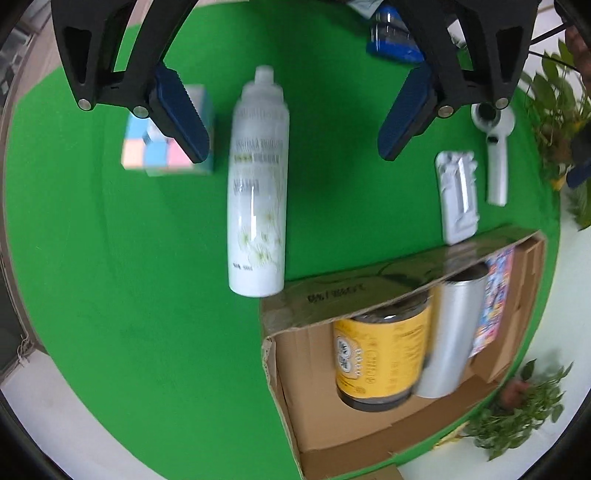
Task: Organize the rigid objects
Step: 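Move both tools down and grasp the white spray bottle, then lift the white spray bottle and carry it toward the tray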
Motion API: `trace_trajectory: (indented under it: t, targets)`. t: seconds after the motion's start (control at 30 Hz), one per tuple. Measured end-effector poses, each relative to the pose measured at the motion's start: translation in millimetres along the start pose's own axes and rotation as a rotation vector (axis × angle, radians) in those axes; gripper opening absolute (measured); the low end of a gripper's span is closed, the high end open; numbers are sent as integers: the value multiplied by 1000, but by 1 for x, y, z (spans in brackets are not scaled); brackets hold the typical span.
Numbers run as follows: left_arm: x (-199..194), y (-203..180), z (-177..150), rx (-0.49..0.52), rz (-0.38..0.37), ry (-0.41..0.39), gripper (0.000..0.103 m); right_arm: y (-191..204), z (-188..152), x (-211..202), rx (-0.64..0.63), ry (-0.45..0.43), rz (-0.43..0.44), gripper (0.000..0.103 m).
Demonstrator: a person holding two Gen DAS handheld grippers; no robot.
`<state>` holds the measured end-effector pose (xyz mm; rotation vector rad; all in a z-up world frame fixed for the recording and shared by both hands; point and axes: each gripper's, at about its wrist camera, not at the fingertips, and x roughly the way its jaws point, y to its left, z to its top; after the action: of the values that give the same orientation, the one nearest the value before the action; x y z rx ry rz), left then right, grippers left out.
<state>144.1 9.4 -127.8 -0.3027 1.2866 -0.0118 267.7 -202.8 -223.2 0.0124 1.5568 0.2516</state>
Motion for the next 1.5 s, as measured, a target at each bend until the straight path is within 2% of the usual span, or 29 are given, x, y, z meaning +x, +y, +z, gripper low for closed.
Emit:
trace_trajectory:
  t: [0.03,0.1,0.2,0.23,0.3,0.43,0.5,0.57,0.6,0.63,0.7,0.8,0.87,0.9,1.0,1.07,1.17,1.2,1.23,1.3,1.4,1.43,1.5]
  targets:
    - [5,4,2,6,-17,11,102,0,5,9,-8,7,-30,90]
    - [15,11,4,17,-58,34,102,-2,11,27,-22,53,-112,77]
    - [28,17,5,33,-100,63,102,-5,13,36,-6,58,-143,67]
    - [31,18,5,35,-105,70,101,-4,11,40,-4,72,-132,47]
    - [37,20,5,32,-112,90,101,3,7,43,-32,73,-153,43]
    - [37,21,2,11,-122,91,101,22,-10,36,-124,41,-119,43]
    - [36,20,0,8,-119,87,101,39,-23,28,-223,6,-69,44]
    - [35,16,-4,-2,-108,83,101,48,-33,14,-274,-46,23,61]
    - [35,14,-5,-11,-107,84,101,48,-37,4,-268,-81,73,80]
    - [36,11,-8,-22,-114,87,101,46,-39,-2,-251,-110,101,86]
    - [39,7,-11,-41,-132,91,101,34,-38,-11,-188,-132,163,86]
    - [60,1,-10,-98,-203,129,101,17,-38,4,-113,-71,229,86]
    - [79,-1,-7,-133,-240,162,101,19,-41,18,-106,-20,262,80]
    - [90,-2,-6,-154,-252,181,99,24,-44,26,-111,-4,273,79]
    - [119,-1,-5,-216,-284,260,82,40,-53,37,-144,32,349,78]
    - [126,0,-8,-223,-260,270,79,52,-61,41,-167,38,377,77]
    - [127,2,-9,-232,-271,266,77,65,-69,48,-173,61,396,77]
    - [128,1,-9,-230,-273,270,71,68,-71,51,-166,68,400,77]
    - [130,-1,-8,-226,-273,282,60,69,-72,53,-159,74,404,77]
    - [133,-4,-8,-226,-273,304,47,69,-70,55,-151,76,400,76]
    - [141,-13,-7,-226,-287,338,40,65,-68,58,-138,78,375,67]
    - [144,-15,-6,-227,-293,350,38,61,-67,61,-129,84,363,62]
    - [147,-22,-5,-220,-303,360,38,52,-64,63,-118,97,358,55]
